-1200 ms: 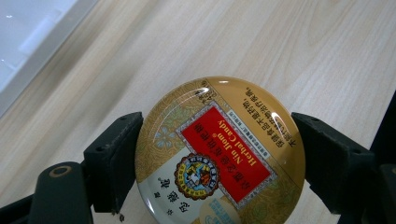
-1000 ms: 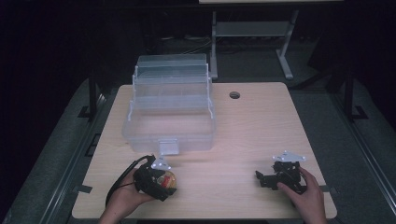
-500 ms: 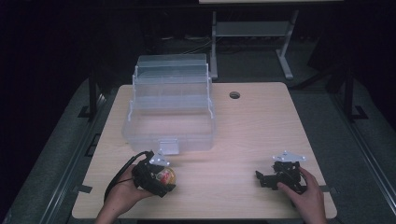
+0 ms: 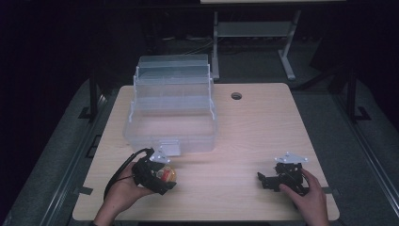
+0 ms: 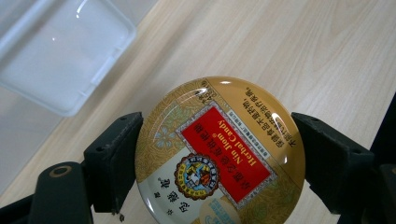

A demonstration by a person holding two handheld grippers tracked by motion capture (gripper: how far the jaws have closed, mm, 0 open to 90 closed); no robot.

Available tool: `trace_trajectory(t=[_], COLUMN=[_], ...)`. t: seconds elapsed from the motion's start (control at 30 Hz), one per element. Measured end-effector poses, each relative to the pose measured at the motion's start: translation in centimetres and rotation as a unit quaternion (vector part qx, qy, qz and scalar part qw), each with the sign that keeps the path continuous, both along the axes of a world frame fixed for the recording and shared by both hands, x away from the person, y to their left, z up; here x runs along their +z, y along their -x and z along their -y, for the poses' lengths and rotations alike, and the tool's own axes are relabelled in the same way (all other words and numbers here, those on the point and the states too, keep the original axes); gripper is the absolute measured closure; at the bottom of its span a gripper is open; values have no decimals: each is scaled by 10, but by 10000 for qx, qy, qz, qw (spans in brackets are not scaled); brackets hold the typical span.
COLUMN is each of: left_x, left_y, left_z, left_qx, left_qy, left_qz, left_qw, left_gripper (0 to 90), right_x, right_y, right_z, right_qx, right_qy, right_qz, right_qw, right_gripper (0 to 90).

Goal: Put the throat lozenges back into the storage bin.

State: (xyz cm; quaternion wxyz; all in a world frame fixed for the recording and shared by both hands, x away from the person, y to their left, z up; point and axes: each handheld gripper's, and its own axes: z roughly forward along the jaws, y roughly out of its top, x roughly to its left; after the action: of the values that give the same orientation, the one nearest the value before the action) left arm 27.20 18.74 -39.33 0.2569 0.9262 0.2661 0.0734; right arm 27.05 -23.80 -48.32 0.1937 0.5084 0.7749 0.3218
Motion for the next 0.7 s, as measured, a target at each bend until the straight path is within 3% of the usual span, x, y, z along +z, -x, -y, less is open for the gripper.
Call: trace_trajectory(t=[0.7], left_x=[18], left_y=[-11], left_z=[-4], left_qx=[36], left_qy=[-24], left_qz=[60], left_qw=[10000], left_gripper=[195], right_x=[0], right_y=[0], right_z=[0], right_qx=[0], right_qy=[0], right_qz=[0], right_qw=[10000], right_gripper=[0])
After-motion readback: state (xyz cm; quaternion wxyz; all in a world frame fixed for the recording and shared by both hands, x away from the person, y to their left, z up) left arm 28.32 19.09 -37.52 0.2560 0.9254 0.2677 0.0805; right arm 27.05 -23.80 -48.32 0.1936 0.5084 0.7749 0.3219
